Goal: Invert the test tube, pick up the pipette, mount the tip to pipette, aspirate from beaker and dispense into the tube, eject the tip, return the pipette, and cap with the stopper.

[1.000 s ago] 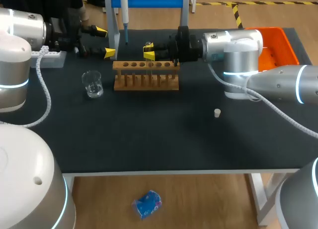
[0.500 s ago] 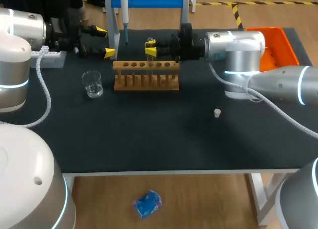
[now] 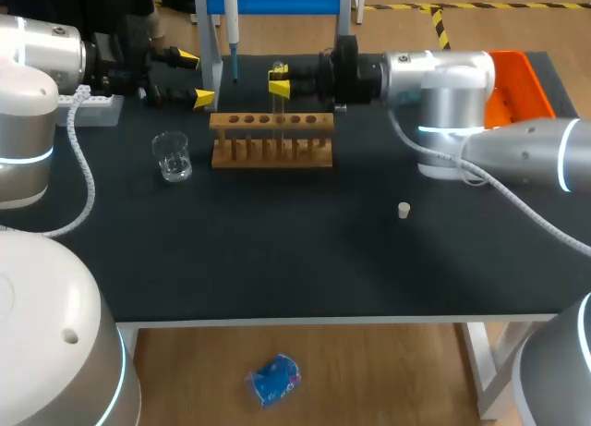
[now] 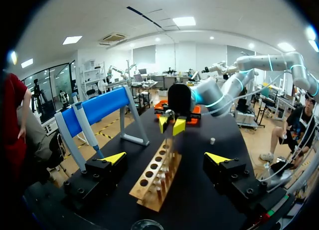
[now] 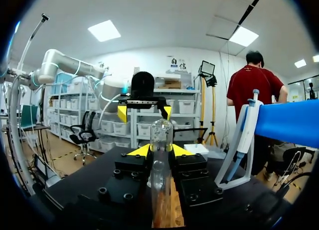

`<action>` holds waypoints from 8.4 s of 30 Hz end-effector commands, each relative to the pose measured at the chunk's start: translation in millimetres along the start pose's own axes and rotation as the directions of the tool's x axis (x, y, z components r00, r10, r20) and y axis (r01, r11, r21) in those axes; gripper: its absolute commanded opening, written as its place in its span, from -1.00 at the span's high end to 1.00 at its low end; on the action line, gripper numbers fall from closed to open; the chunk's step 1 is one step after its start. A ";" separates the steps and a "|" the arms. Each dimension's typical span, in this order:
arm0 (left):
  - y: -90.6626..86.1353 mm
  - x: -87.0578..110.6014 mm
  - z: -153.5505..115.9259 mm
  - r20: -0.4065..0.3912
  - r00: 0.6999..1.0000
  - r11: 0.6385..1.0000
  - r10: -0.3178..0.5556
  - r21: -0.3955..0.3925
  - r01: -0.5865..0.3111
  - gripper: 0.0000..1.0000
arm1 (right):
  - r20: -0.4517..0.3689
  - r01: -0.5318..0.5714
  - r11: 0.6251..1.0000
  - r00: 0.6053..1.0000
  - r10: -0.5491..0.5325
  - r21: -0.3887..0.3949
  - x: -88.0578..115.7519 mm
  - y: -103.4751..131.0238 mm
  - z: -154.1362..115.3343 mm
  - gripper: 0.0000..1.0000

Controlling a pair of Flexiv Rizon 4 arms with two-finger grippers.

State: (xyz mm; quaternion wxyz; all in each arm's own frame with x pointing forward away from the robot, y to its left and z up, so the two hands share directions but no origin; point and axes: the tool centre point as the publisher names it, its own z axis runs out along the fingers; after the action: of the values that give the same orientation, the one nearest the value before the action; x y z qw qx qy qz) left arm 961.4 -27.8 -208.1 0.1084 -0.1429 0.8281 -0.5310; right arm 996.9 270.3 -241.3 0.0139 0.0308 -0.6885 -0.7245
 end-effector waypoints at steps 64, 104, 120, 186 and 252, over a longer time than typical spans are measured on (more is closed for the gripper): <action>0.2 0.8 0.3 0.003 1.000 1.000 0.000 0.000 0.000 -1.00 | 0.164 -0.875 0.482 0.469 0.868 -0.049 10.2 70.5 -15.3 1.00; 0.2 0.8 0.3 0.003 1.000 1.000 0.000 0.000 0.000 -1.00 | 0.106 -0.991 0.073 0.062 0.992 -0.111 -3.0 70.4 -17.6 1.00; -20.0 36.3 -13.3 0.262 0.893 0.870 0.366 0.245 -0.428 -1.00 | 0.106 -0.991 0.073 0.062 0.992 -0.111 -3.0 70.4 -17.6 1.00; -74.0 97.8 54.8 0.335 0.162 0.104 0.928 0.187 -0.977 -1.00 | 0.106 -0.991 0.073 0.062 0.992 -0.111 -3.0 70.4 -17.6 1.00; -88.6 118.3 98.8 0.396 -0.102 -0.196 0.912 0.204 -0.959 1.00 | 0.106 -0.991 0.073 0.062 0.992 -0.111 -3.0 70.4 -17.6 1.00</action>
State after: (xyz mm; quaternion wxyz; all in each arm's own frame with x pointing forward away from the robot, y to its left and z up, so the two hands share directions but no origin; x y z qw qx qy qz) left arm 893.4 -187.9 -171.2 0.5381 0.5179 0.5054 -0.4322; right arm 999.2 249.7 -172.0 0.4508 -0.5017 -0.5194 -0.5247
